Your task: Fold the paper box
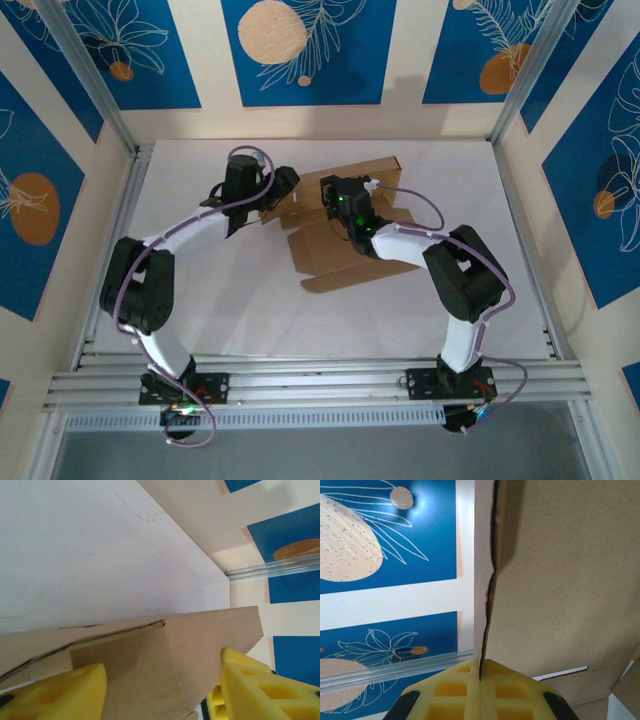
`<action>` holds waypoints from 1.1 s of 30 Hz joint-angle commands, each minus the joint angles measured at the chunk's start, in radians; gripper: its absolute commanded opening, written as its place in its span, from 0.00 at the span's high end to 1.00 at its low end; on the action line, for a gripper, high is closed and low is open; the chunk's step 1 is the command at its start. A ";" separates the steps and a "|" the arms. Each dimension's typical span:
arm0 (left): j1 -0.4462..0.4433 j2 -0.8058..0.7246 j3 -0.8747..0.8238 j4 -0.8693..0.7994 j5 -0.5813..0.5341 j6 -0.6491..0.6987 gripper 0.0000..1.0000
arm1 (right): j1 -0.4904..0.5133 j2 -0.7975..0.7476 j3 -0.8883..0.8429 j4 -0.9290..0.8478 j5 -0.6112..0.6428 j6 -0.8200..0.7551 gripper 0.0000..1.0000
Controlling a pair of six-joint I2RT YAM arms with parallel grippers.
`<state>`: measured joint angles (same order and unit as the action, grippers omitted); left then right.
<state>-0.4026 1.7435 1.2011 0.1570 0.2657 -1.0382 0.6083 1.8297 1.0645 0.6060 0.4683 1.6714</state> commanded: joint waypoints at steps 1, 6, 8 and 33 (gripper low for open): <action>-0.013 0.031 0.052 0.056 0.040 -0.021 0.38 | 0.002 0.008 0.013 0.022 -0.029 0.023 1.00; -0.016 0.062 0.054 0.117 0.059 -0.058 0.44 | 0.011 0.013 0.015 0.014 -0.049 0.028 1.00; -0.016 0.073 0.053 0.142 0.069 -0.074 0.46 | 0.013 0.018 0.017 0.017 -0.053 0.034 1.00; -0.018 0.058 0.025 0.121 0.046 -0.070 0.76 | -0.205 -0.109 -0.039 -0.069 -0.277 -0.190 0.41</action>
<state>-0.4110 1.8229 1.2118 0.2821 0.3103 -1.1267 0.4404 1.7359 0.9936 0.5583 0.2699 1.5631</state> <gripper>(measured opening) 0.240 0.590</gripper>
